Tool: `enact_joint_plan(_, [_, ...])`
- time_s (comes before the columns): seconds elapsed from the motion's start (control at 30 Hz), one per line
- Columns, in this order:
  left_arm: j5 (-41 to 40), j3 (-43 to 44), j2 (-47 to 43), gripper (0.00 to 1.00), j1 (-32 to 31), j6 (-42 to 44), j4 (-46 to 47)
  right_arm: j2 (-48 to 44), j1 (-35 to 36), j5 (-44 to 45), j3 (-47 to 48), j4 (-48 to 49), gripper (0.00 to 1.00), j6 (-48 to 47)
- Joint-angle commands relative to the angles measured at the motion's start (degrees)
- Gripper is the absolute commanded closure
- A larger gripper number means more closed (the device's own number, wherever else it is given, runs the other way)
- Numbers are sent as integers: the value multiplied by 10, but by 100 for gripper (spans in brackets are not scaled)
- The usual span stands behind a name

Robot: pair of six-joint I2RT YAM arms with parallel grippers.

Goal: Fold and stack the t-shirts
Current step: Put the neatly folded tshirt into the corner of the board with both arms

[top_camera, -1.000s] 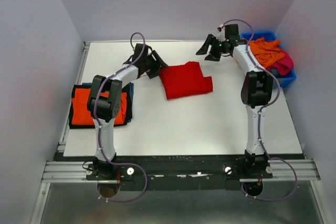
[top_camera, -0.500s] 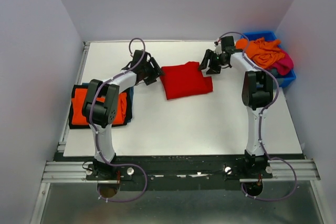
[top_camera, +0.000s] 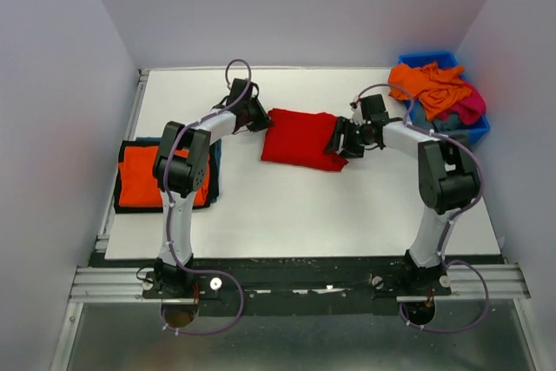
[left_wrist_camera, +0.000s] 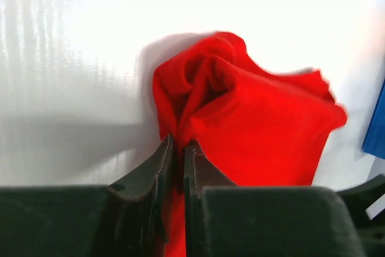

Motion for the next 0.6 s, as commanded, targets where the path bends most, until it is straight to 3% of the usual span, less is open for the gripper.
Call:
enact_joint_plan(0.0, [49,-4,5,83,2,32,31,-76,6,42,-101,47,27,25])
enact_joint_plan(0.07, [84,-44,-9,89,2,36,67,-84,5,56,-99,25,25,15])
enact_joint_plan(0.23, [95,-102,-33,88,2,77,101,-77,-6,86,-74,18,18,29])
enact_joint_plan(0.27, [101,-104,-35,80,3,82,105,-65,-12,90,-62,15,18,38])
enact_joint_plan(0.33, [108,-116,-48,49,5,75,135,-45,-20,88,-40,16,18,48])
enact_joint_plan(0.37, [102,-122,-55,41,5,71,141,-33,-21,88,-25,15,19,52])
enact_joint_plan(0.43, [83,-116,-57,36,5,67,131,-7,-21,100,7,3,20,56])
enact_joint_plan(0.57, [81,-86,-39,35,7,69,112,44,-21,91,67,-14,26,49])
